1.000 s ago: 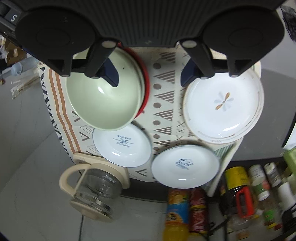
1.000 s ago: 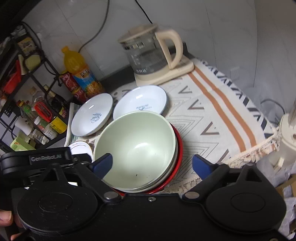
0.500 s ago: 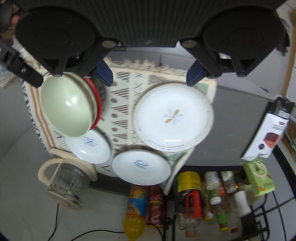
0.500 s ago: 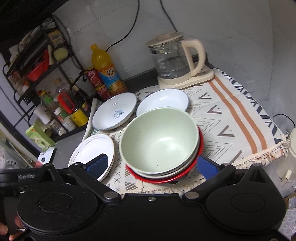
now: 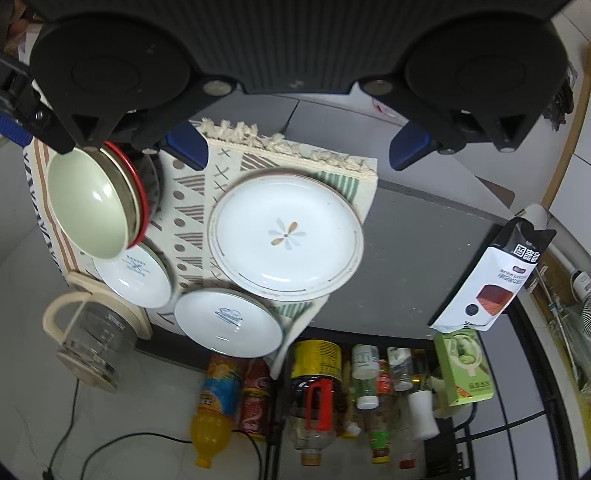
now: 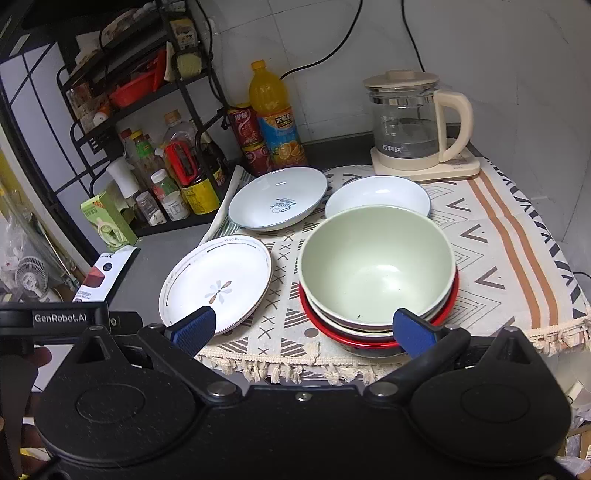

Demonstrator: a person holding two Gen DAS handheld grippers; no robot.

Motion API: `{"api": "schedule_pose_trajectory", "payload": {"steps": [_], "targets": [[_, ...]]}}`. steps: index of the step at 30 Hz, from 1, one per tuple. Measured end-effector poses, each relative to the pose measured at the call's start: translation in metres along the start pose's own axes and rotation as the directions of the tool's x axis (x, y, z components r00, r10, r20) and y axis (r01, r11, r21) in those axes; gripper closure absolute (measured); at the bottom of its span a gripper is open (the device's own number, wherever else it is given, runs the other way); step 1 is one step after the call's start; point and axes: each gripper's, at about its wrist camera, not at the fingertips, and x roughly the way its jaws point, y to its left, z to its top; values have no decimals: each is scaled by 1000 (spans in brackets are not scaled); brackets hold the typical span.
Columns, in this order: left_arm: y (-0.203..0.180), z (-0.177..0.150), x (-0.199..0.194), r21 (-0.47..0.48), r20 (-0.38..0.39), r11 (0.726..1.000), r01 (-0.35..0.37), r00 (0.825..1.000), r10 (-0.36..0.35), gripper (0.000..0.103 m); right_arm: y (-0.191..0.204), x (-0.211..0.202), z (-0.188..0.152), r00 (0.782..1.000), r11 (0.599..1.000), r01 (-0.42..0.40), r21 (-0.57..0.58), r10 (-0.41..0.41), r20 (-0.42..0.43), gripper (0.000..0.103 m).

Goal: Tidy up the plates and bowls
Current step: 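Move both grippers back over the white plates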

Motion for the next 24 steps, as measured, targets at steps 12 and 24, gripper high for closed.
{"api": "schedule_pose_trajectory", "payload": {"steps": [12, 24], "targets": [[22, 12, 45, -5, -67, 1000, 27, 997, -28, 0, 24, 26, 4, 999, 998, 46, -41, -46, -12, 0], [27, 73, 101, 53, -136, 991, 120, 984, -112, 0, 44, 77, 43, 990, 989, 135, -50, -137, -35, 0]]}}
